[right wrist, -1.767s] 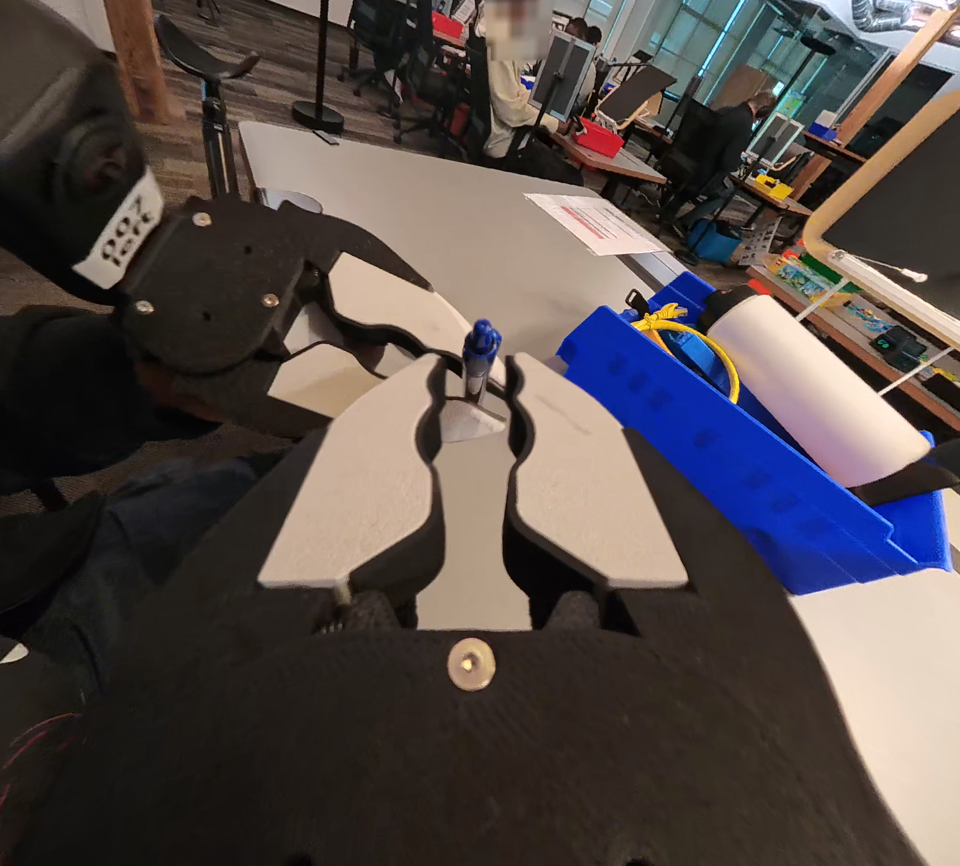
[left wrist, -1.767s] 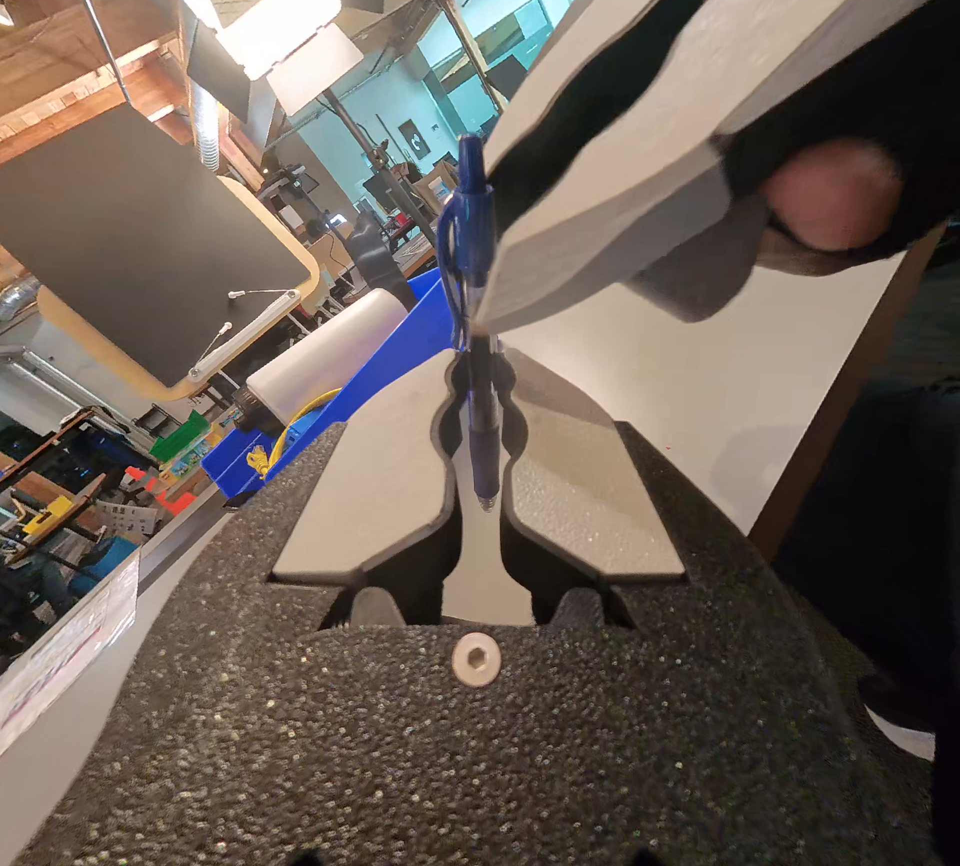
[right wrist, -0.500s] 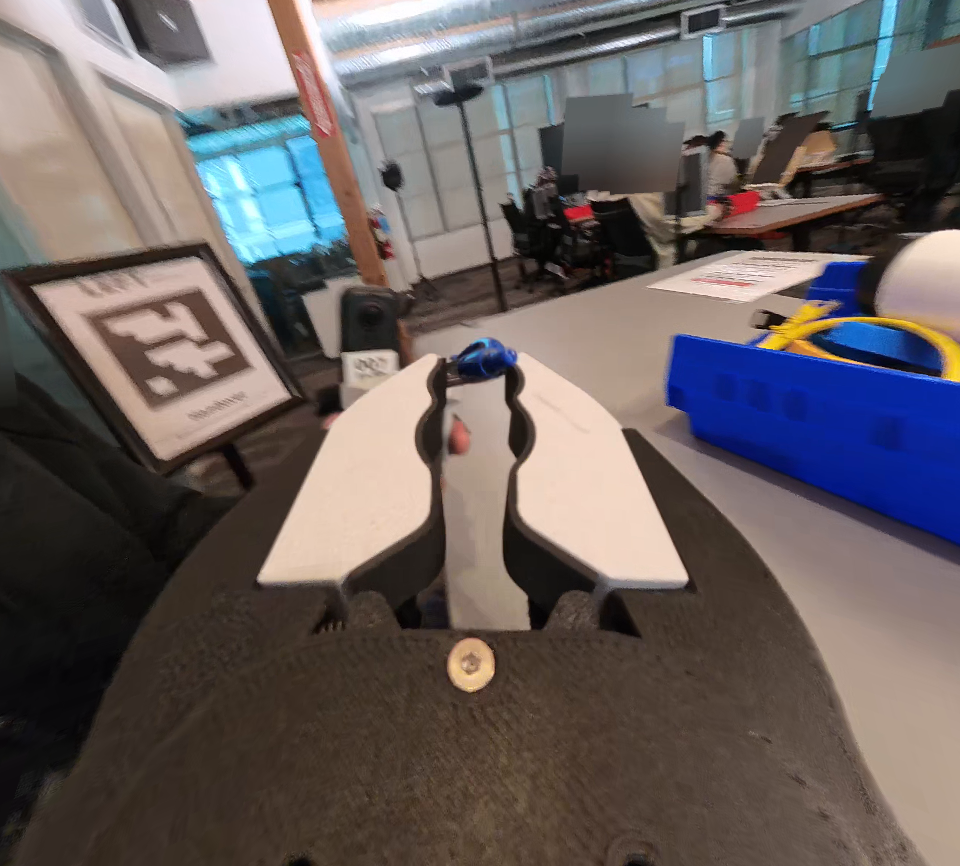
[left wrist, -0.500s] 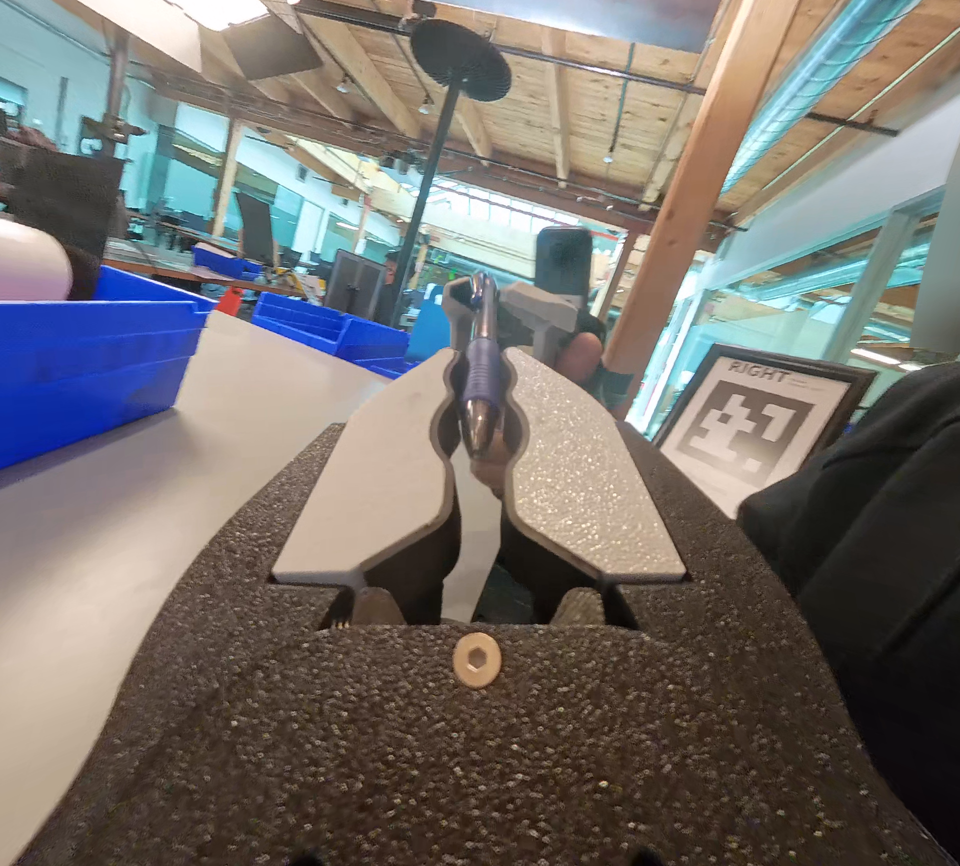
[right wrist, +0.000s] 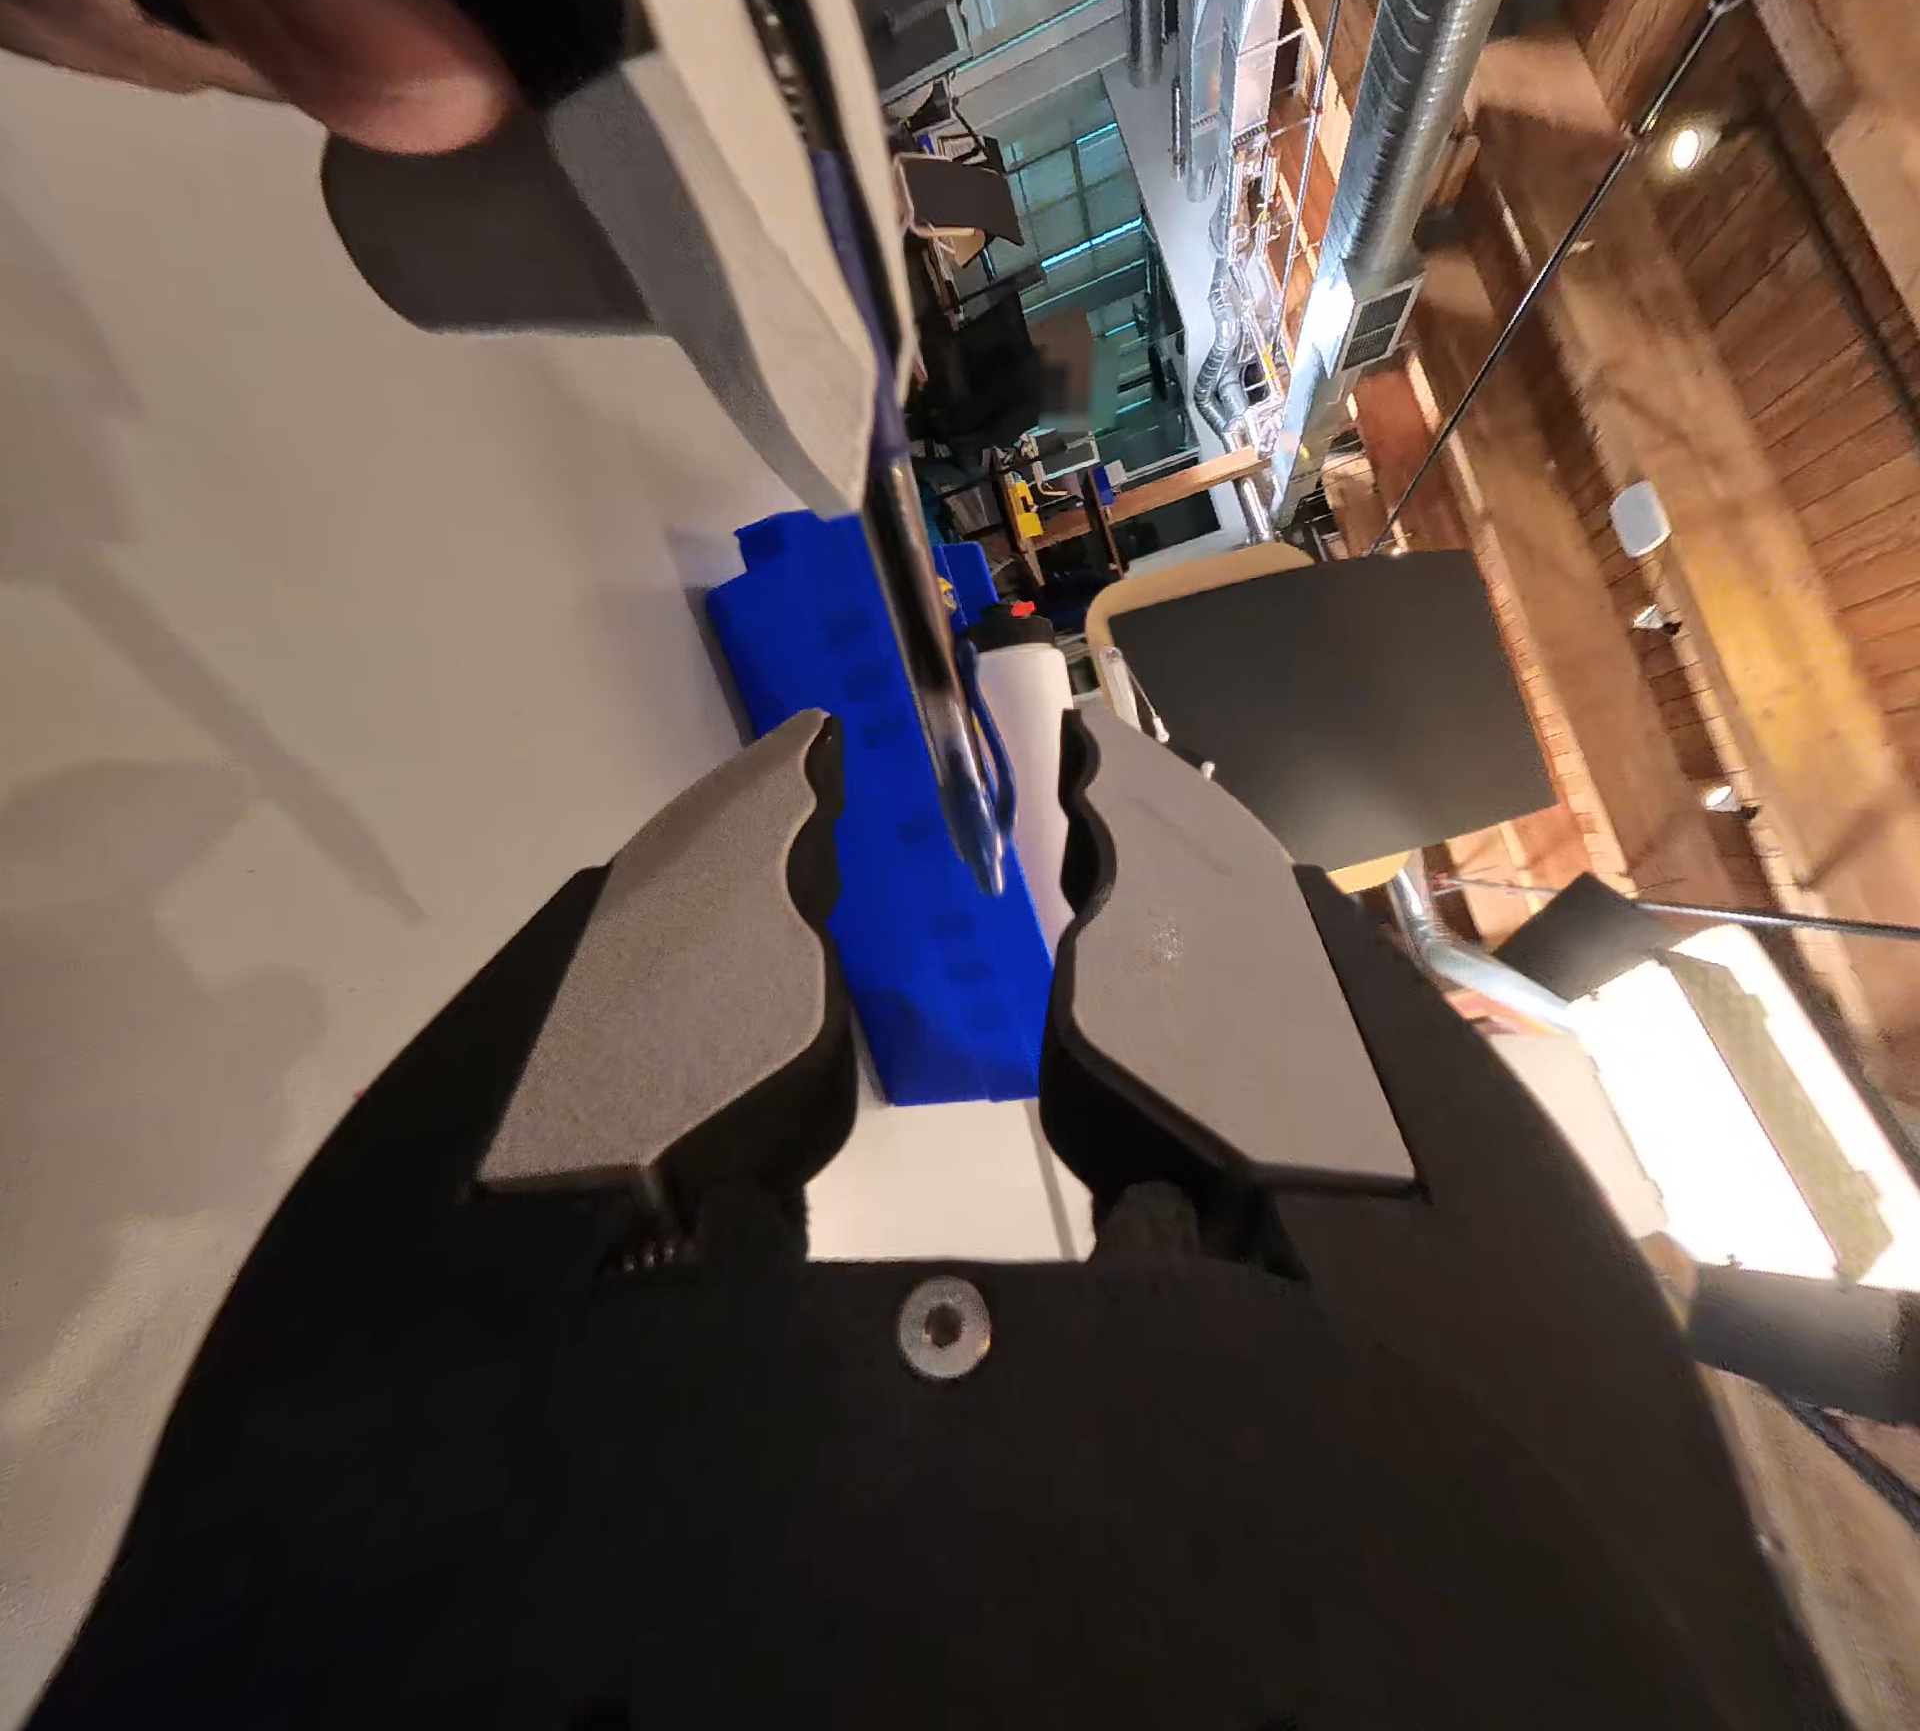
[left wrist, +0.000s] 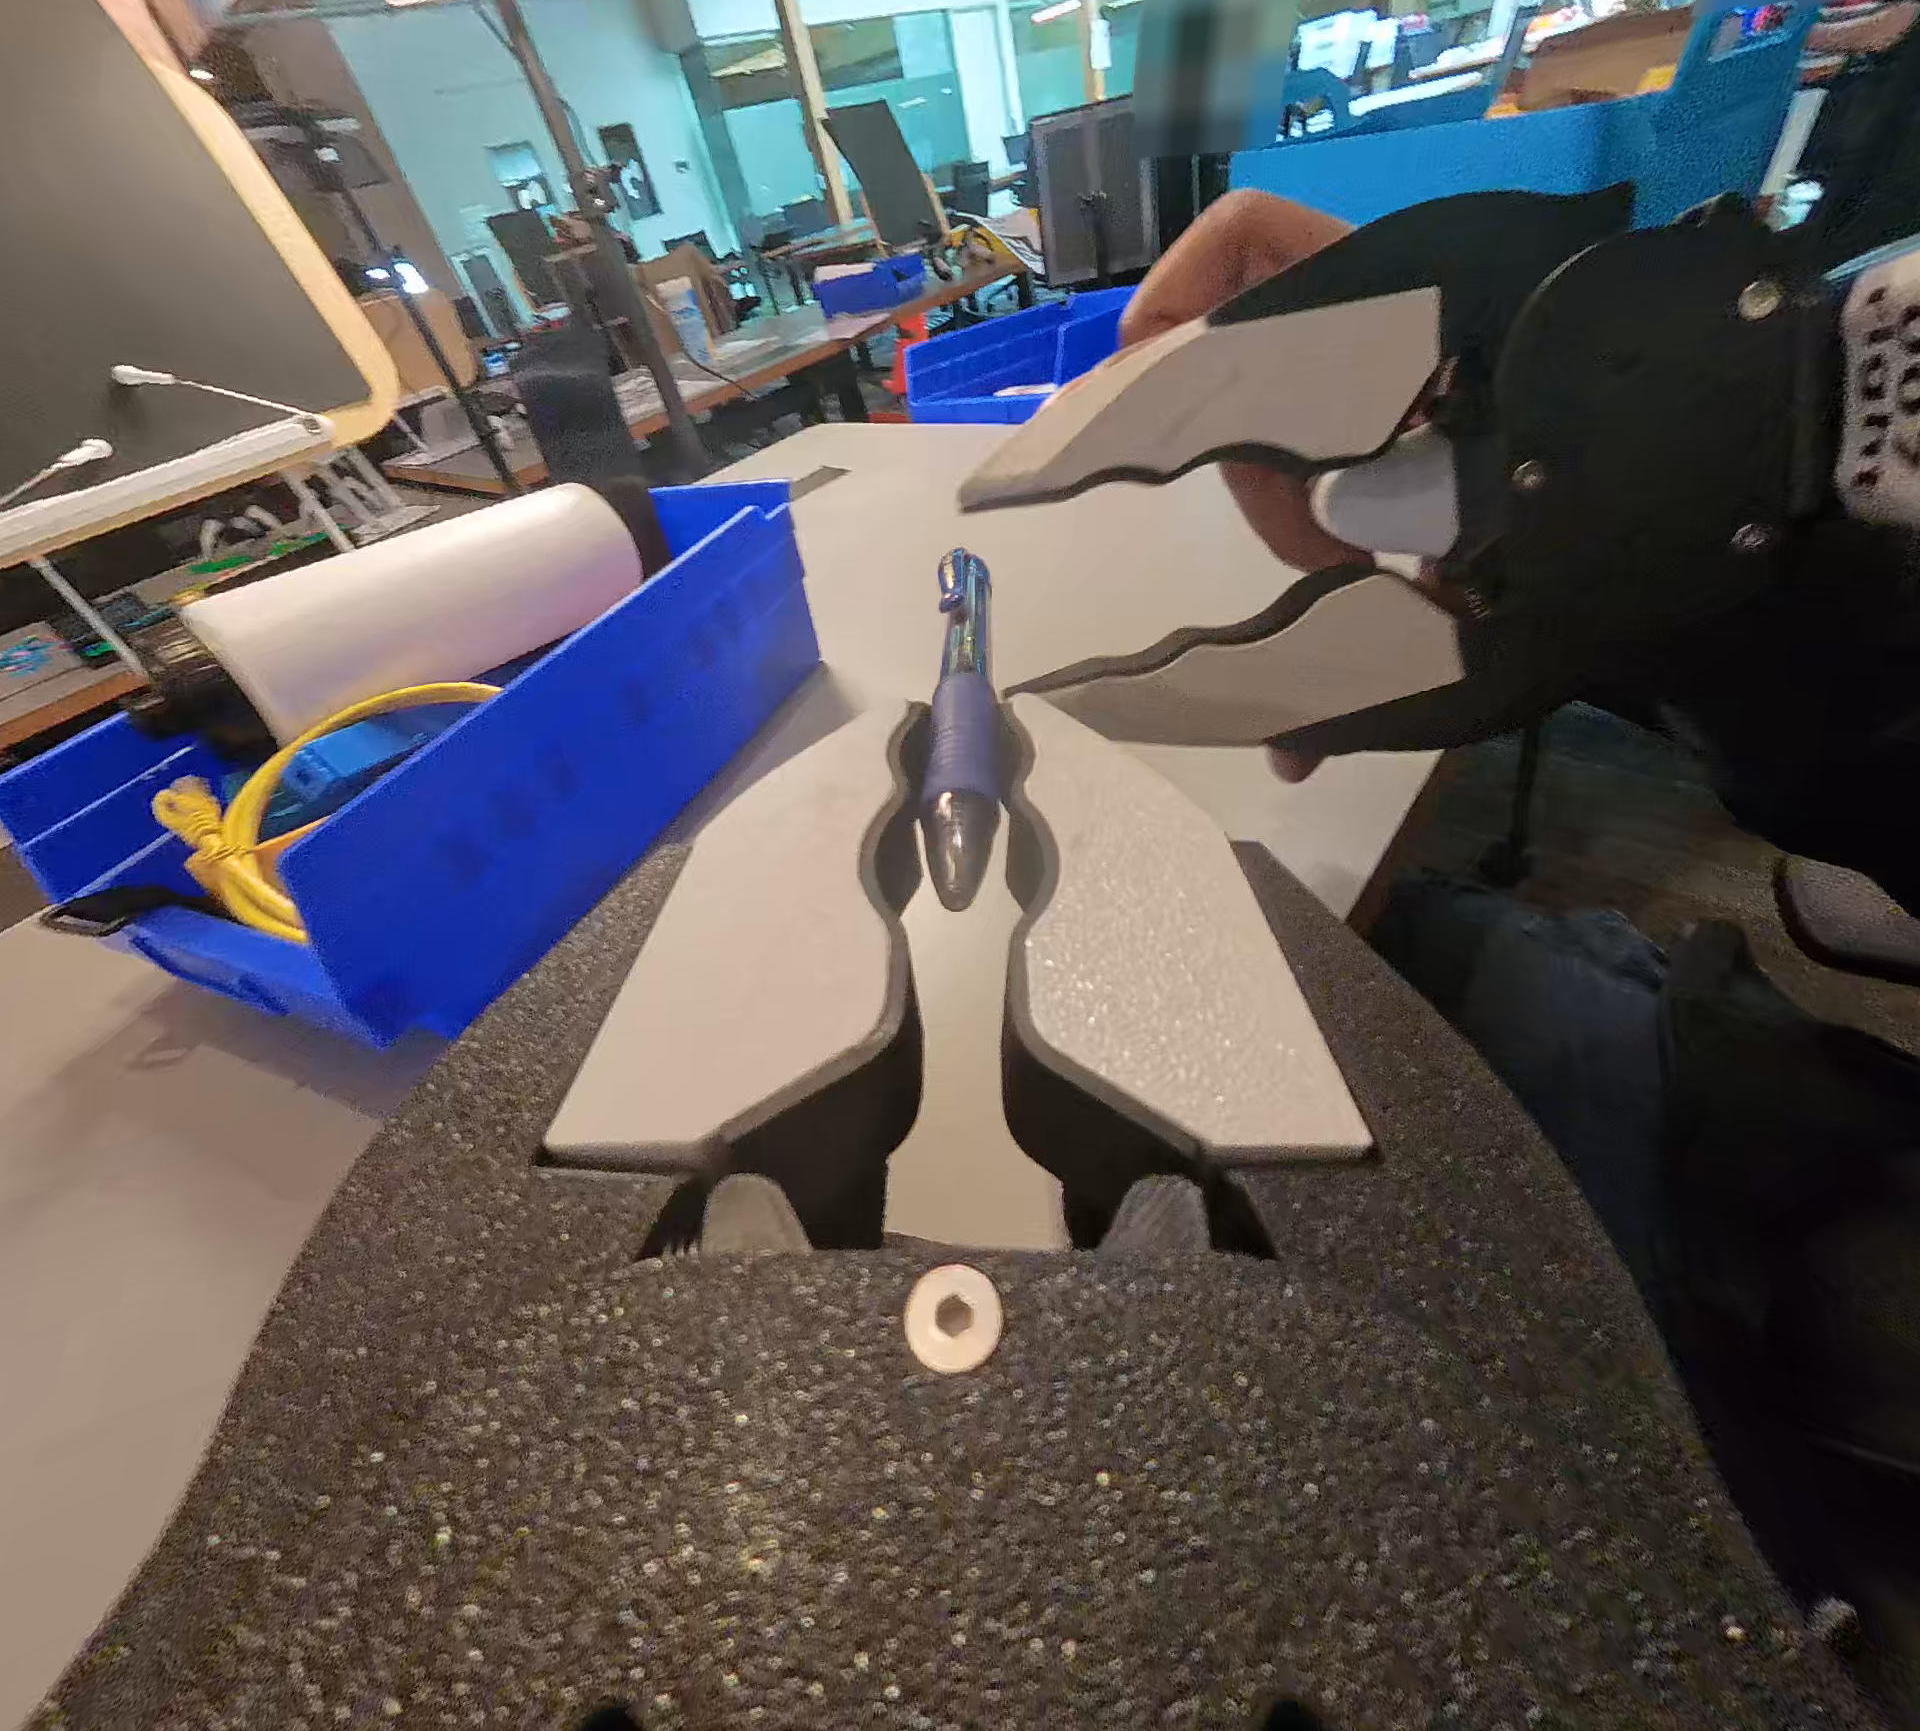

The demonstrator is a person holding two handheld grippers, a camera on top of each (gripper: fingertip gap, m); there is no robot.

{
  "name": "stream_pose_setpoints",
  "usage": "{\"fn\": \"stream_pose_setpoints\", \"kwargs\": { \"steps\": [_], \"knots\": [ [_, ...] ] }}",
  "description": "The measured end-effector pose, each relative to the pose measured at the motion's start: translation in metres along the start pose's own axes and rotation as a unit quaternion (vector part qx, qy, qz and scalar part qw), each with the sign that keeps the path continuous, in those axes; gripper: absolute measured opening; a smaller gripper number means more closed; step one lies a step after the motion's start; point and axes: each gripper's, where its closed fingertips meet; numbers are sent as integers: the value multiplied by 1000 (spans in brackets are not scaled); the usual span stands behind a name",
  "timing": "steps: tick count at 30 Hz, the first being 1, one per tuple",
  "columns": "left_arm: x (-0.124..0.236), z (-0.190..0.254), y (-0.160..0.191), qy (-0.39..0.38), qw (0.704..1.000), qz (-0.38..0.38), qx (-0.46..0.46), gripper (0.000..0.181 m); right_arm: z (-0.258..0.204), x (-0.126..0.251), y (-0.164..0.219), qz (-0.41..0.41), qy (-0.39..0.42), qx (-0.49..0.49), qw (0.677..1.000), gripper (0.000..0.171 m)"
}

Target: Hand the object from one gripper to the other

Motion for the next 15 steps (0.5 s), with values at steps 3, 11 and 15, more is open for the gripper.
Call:
{"fn": "stream_pose_setpoints", "kwargs": {
  "steps": [3,11,15],
  "knots": [
    [-1,9,3,22,1000,-9,2,13,-9,-6,2,-26,-5,30,999,24],
    [7,8,-16,90,988,59,114,40,-13,-10,-11,64,-81,-239,965,14],
    [10,10,-19,135,975,79,157,44,-11,6,-48,213,-217,-477,825,14]
  ]
}}
Point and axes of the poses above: each gripper's, where its closed fingertips meet, x back along the fingers, y out of its underside, z = x × y across the jaws, and after that the axes turned 15 degrees about x, right-handed
